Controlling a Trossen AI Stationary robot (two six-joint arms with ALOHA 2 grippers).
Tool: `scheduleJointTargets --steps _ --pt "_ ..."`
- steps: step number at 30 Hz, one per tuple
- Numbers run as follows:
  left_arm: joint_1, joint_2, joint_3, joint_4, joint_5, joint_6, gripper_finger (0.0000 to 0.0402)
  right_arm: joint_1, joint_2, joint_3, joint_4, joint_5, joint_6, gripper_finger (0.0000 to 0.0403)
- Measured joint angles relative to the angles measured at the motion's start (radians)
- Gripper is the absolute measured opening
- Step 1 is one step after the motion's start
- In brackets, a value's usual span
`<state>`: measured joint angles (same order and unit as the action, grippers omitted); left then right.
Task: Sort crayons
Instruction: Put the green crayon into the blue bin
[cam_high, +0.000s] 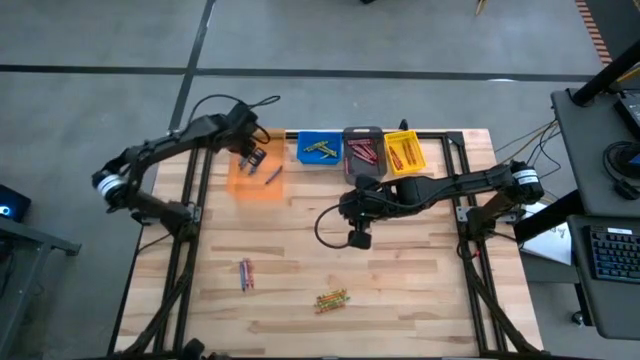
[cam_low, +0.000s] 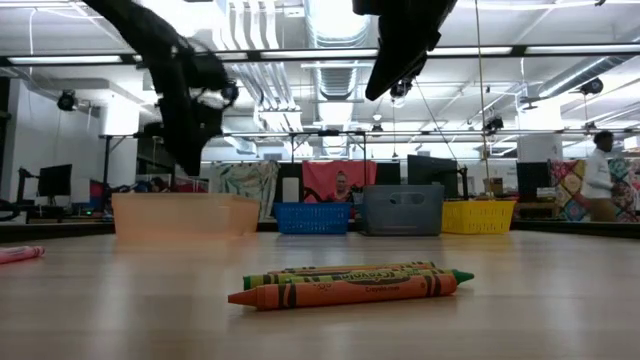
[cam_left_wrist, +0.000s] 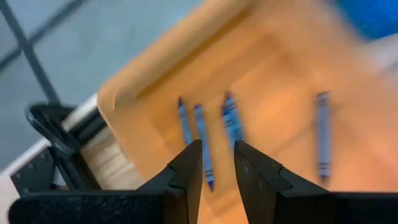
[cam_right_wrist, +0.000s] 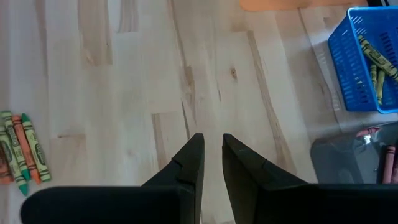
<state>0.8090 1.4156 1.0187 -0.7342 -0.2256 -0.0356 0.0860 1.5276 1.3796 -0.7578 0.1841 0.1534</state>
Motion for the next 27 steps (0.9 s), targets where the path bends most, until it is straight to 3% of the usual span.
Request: scheduleJointTargets --steps 6,13,21,27 --pt "-0.192 -0.204 -0.002 0.035 0.0 -0.08 0.0074 0.001 0.006 0.0 0.028 -0.001 0.088 0.0048" --pt "-0.546 -0.416 -0.114 0.31 -0.022 -0.175 0.0074 0.01 0.033 0.0 0.051 -0.009 0.235 0.0048" --pt "-0.991 -0.549 -0.314 0.629 -0.317 -0.239 0.0074 0.081 0.105 0.0 0.068 -0.141 0.304 0.0048" --pt "-1.201 -0.542 -0.407 0.802 -0.497 -0.236 0.0074 0.133 0.157 0.008 0.064 -0.252 0.406 0.0048"
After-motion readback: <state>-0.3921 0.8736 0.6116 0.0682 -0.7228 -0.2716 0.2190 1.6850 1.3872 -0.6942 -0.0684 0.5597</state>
